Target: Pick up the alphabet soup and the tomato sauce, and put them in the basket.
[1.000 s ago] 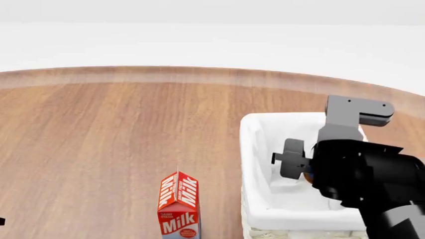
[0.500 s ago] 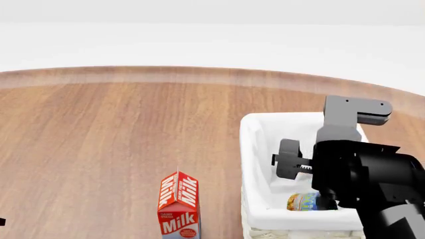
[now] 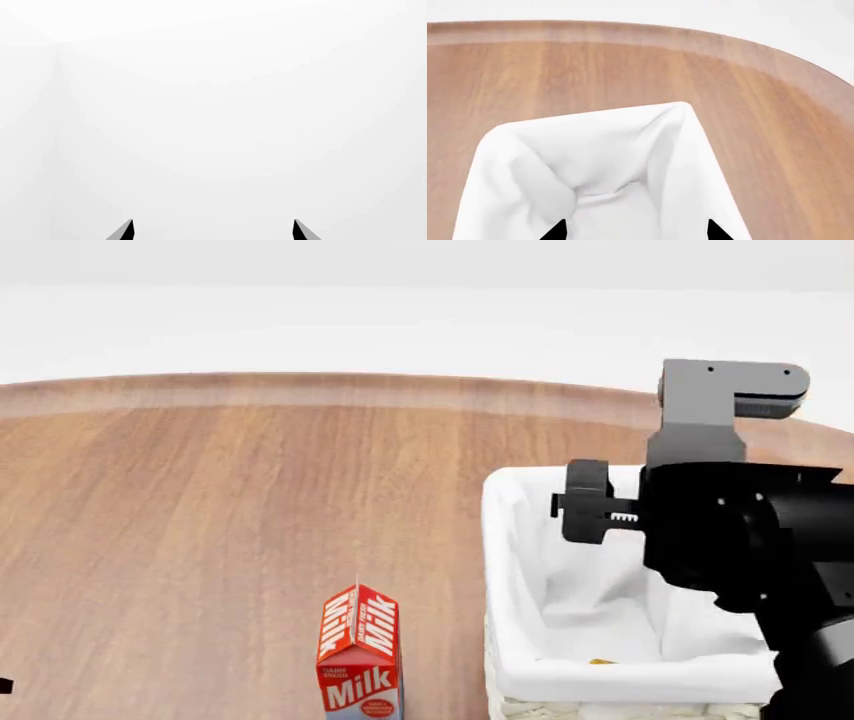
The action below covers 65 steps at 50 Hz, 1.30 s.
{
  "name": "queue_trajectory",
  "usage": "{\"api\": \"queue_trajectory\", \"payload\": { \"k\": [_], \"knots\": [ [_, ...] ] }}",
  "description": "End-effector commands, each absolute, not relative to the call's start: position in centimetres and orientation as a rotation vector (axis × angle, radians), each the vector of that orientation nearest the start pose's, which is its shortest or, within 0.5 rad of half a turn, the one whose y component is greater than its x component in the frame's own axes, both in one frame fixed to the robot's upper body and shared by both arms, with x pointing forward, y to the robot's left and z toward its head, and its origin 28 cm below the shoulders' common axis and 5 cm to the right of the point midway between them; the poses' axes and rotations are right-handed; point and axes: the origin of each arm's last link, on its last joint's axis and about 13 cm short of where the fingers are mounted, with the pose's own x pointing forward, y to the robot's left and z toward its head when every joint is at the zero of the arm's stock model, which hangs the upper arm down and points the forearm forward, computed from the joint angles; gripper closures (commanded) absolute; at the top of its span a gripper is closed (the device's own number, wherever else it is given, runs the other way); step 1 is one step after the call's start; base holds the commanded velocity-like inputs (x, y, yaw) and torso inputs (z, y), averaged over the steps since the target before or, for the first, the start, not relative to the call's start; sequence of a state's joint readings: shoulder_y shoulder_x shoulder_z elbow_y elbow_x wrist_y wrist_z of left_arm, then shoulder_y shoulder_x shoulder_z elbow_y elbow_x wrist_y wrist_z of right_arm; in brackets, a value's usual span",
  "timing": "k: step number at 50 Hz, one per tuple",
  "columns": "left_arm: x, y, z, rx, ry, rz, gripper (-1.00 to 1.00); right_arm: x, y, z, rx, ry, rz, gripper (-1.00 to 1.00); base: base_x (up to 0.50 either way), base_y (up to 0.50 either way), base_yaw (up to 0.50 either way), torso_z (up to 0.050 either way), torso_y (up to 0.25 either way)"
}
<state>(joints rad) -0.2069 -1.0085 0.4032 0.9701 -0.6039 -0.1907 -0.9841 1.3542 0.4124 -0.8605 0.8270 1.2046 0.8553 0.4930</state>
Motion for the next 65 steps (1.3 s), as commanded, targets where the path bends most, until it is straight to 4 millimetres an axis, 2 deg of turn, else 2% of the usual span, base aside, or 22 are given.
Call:
{"api": "queue_trajectory", "payload": {
  "k": [1, 5, 11, 20, 28, 38, 45, 46, 50, 52, 57, 61, 64, 65],
  "knots": [
    [15.2, 23.6, 19.9, 0.117, -0.511, 0.064, -1.00, 37.7, -15.6, 25.4, -0.035, 0.554, -0.142, -1.00, 0.00, 0.00, 0.00, 0.000, 0.000],
    [15.2, 23.7, 20.0, 0.116, -0.513, 0.067, -1.00, 36.7, -15.5, 27.3, -0.059, 0.507, -0.104, -1.00, 0.00, 0.00, 0.00, 0.000, 0.000],
    [15.1, 23.6, 20.2, 0.118, -0.514, 0.065, -1.00, 34.7, -15.0, 29.1, -0.167, 0.466, -0.032, -1.00, 0.00, 0.00, 0.00, 0.000, 0.000],
    [15.1, 23.5, 20.4, 0.118, -0.516, 0.061, -1.00, 31.8, -14.3, 29.7, -0.294, 0.453, 0.084, -1.00, 0.00, 0.00, 0.00, 0.000, 0.000],
    [15.0, 23.6, 20.4, 0.118, -0.517, 0.065, -1.00, 29.1, -13.9, 29.0, -0.411, 0.442, 0.153, -1.00, 0.00, 0.00, 0.00, 0.000, 0.000],
    [15.1, 23.5, 20.4, 0.122, -0.517, 0.061, -1.00, 26.6, -13.9, 27.7, -0.437, 0.451, 0.239, -1.00, 0.00, 0.00, 0.00, 0.000, 0.000],
    [15.2, 23.4, 20.4, 0.121, -0.515, 0.059, -1.00, 23.0, -13.4, 26.9, -0.446, 0.462, 0.373, -1.00, 0.00, 0.00, 0.00, 0.000, 0.000],
    [15.2, 23.4, 20.4, 0.121, -0.515, 0.059, -1.00, 23.0, -13.3, 26.9, -0.446, 0.462, 0.373, -1.00, 0.00, 0.00, 0.00, 0.000, 0.000],
    [15.1, 23.3, 20.4, 0.127, -0.515, 0.058, -1.00, 21.0, -12.8, 25.8, -0.467, 0.456, 0.451, -1.00, 0.00, 0.00, 0.00, 0.000, 0.000],
    [15.1, 23.4, 20.5, 0.126, -0.516, 0.060, -1.00, 20.1, -12.5, 26.1, -0.481, 0.457, 0.493, -1.00, 0.00, 0.00, 0.00, 0.000, 0.000],
    [15.2, 23.4, 20.4, 0.126, -0.515, 0.058, -1.00, 19.2, -12.4, 26.2, -0.487, 0.461, 0.527, -1.00, 0.00, 0.00, 0.00, 0.000, 0.000],
    [15.2, 23.3, 20.4, 0.126, -0.515, 0.056, -1.00, 18.6, -12.5, 25.3, -0.516, 0.481, 0.570, -1.00, 0.00, 0.00, 0.00, 0.000, 0.000],
    [15.2, 23.3, 20.5, 0.128, -0.516, 0.055, -1.00, 18.0, -12.5, 25.7, -0.532, 0.487, 0.600, -1.00, 0.00, 0.00, 0.00, 0.000, 0.000],
    [15.2, 23.3, 20.5, 0.129, -0.516, 0.054, -1.00, 17.9, -12.5, 24.7, -0.546, 0.493, 0.610, -1.00, 0.00, 0.00, 0.00, 0.000, 0.000]
  ]
}}
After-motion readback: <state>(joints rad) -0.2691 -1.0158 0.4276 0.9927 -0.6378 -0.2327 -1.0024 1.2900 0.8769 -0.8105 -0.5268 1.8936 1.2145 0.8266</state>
